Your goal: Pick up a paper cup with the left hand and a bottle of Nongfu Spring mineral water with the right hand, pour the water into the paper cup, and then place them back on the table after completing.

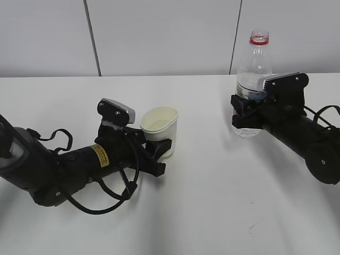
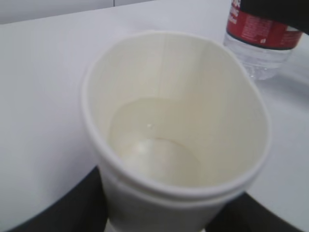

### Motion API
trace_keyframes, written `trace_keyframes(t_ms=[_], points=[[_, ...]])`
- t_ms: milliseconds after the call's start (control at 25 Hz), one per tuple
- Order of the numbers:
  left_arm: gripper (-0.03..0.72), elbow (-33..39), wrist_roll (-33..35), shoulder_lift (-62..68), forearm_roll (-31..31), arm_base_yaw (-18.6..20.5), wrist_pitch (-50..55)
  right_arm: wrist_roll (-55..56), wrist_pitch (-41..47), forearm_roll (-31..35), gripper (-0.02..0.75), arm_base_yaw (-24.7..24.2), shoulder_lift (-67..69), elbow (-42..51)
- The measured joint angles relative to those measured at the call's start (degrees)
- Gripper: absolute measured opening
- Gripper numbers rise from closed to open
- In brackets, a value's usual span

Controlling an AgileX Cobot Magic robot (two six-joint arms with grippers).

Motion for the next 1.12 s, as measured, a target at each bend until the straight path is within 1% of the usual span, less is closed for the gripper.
trace_keyframes(t_ms=[280, 480, 640, 1120], points=[[0.350, 0.0, 0.6, -0.1, -2.6, 0.2, 0.5, 5.4, 0.0, 0.0, 0.421, 0.0, 0.0, 0.6], [0.350, 0.0, 0.8, -0.1, -3.0, 1.2, 0.5, 6.2, -2.9, 0.0, 0.421, 0.0, 1.3, 0.6], [0.350, 0.0, 0.9, -0.1, -3.3, 2.3, 0.6, 6.3, -2.9, -1.4, 0.421, 0.0, 2.6, 0.7], [0.350, 0.0, 1.2, -0.1, -3.4, 8.3, 0.7, 6.3, -3.9, -2.2, 0.421, 0.0, 2.8, 0.7]])
